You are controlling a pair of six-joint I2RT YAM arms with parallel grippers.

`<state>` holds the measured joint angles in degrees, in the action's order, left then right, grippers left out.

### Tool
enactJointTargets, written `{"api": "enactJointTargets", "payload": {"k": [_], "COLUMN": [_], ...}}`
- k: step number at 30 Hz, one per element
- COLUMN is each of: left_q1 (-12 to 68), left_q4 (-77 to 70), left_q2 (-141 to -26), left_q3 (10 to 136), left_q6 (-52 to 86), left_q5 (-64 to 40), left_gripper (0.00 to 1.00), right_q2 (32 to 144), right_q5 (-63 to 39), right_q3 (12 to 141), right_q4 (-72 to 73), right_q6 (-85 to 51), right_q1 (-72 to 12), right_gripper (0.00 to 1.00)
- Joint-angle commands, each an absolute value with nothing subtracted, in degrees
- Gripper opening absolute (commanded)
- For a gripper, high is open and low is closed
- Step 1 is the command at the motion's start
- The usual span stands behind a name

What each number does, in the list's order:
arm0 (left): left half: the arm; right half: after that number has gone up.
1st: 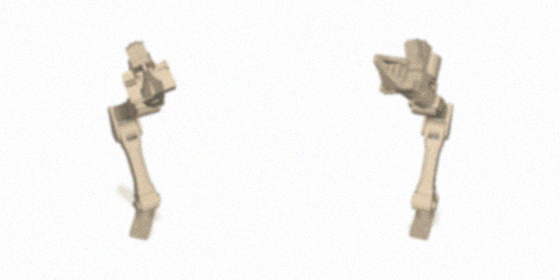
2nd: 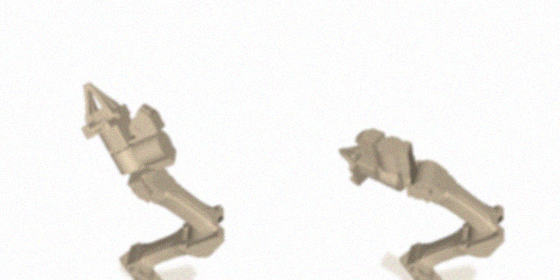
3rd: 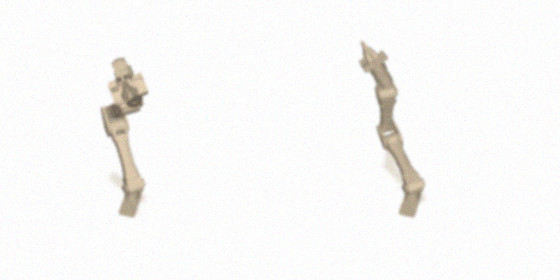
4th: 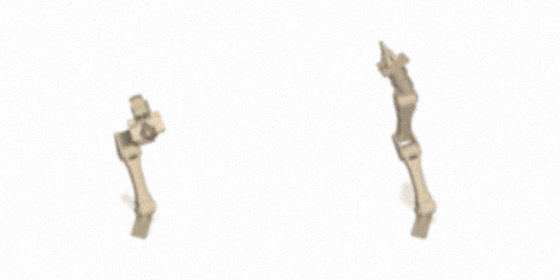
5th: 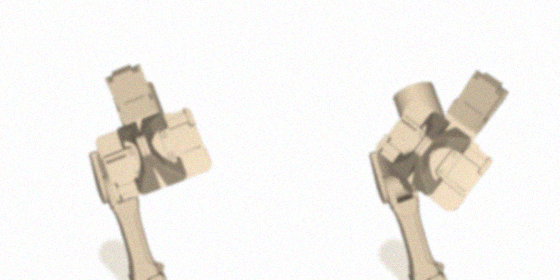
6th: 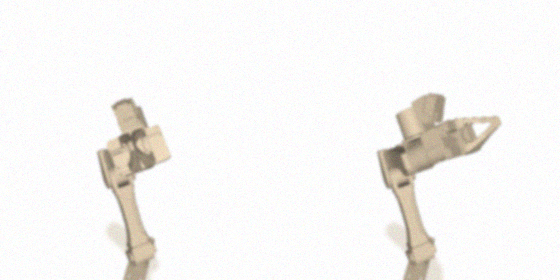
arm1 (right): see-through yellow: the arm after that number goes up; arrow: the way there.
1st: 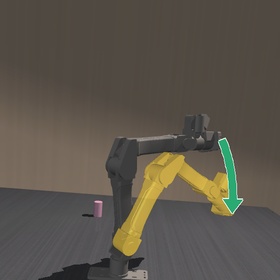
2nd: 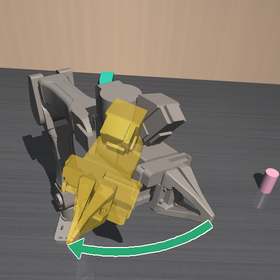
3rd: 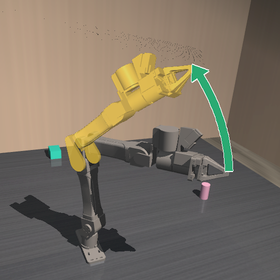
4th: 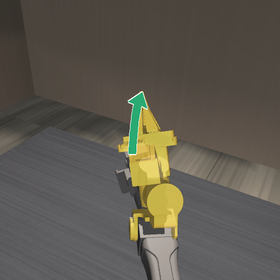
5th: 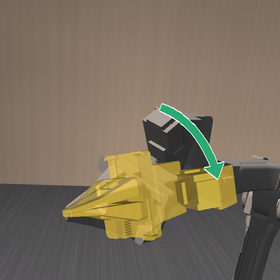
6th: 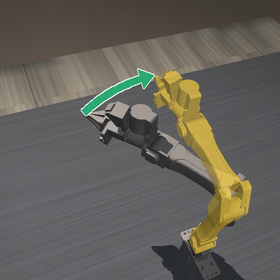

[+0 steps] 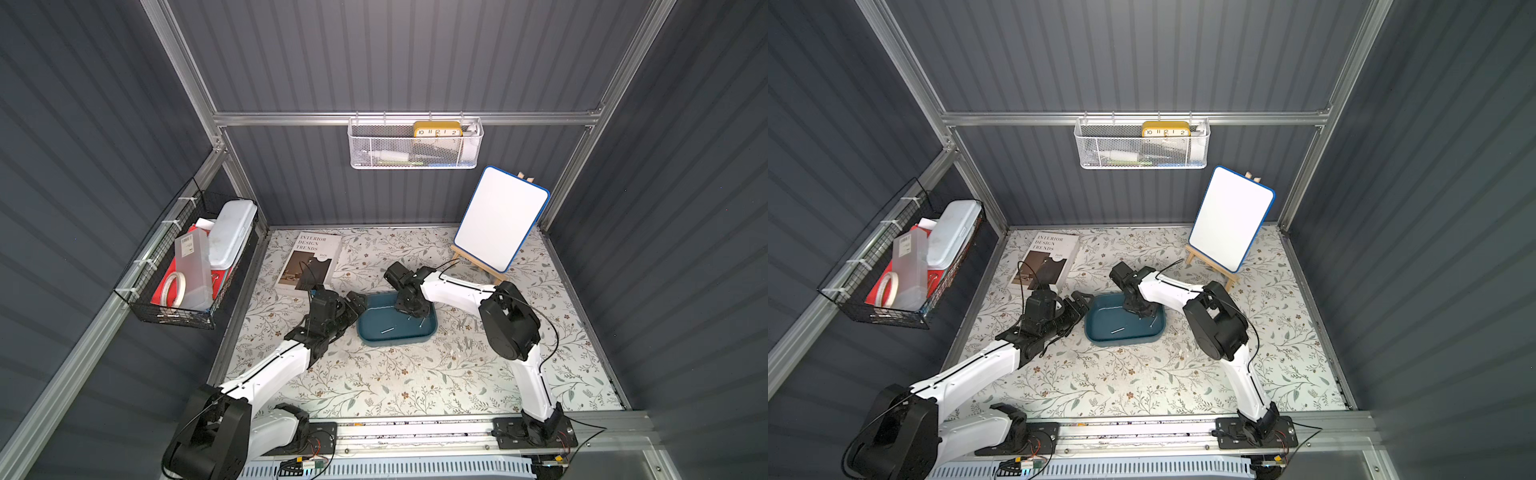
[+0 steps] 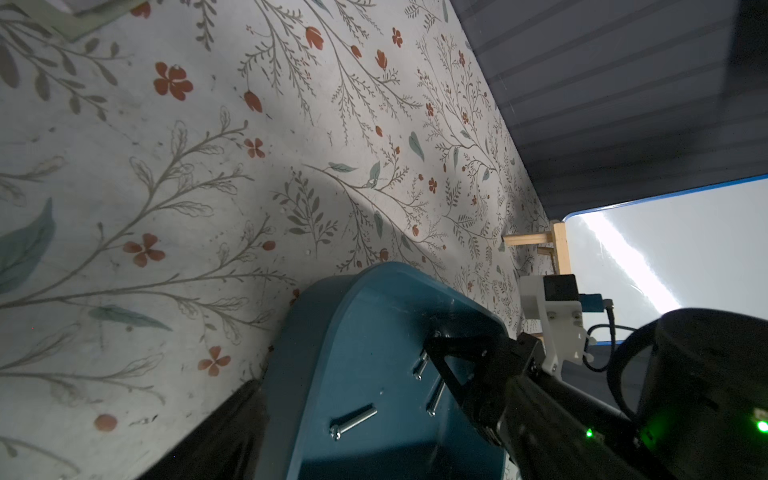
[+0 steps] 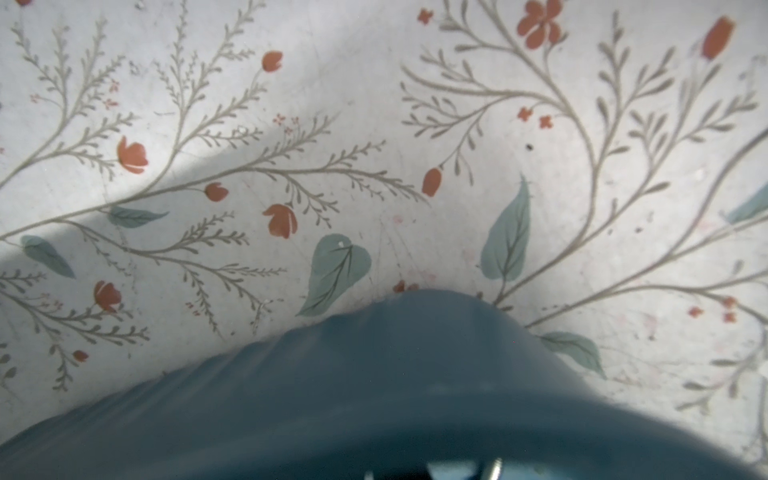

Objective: Take out the screws from the storage box
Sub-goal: Pick up the screw from the storage box.

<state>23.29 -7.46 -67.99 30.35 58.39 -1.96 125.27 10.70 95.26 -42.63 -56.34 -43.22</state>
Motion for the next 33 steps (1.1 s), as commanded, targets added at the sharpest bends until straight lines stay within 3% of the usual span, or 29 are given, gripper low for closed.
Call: {"api": "enactJointTargets", "payload": {"k": [1, 16, 23, 33], "left_q1": [23.6, 23.6, 23.6, 23.6], "left_q4": [-7.5, -7.3, -7.5, -7.6], "left_q2": [-67.7, -67.5, -67.8, -67.1], "left_q3": [29.9, 29.8, 29.9, 30.1], "left_q6": [57.3, 57.3, 57.2, 57.2], "left_q5": [-2.7, -2.6, -2.6, -2.0], "left_gripper": [0.93, 0.93, 0.93, 0.93], "right_q2": [129.7, 133.0, 132.1, 124.9], "right_q5": [10.8, 10.9, 11.1, 13.6], "right_q3": [94.5, 96.0, 97.2, 98.7], "right_q4": [-44.8, -44.5, -46.2, -48.0], "right_q6": [-56.8, -55.9, -54.5, -51.3], "right_q1": [-42.8, -42.8, -42.8, -43.7], "right_gripper": [0.11, 0.18, 0.09, 0.08]}}
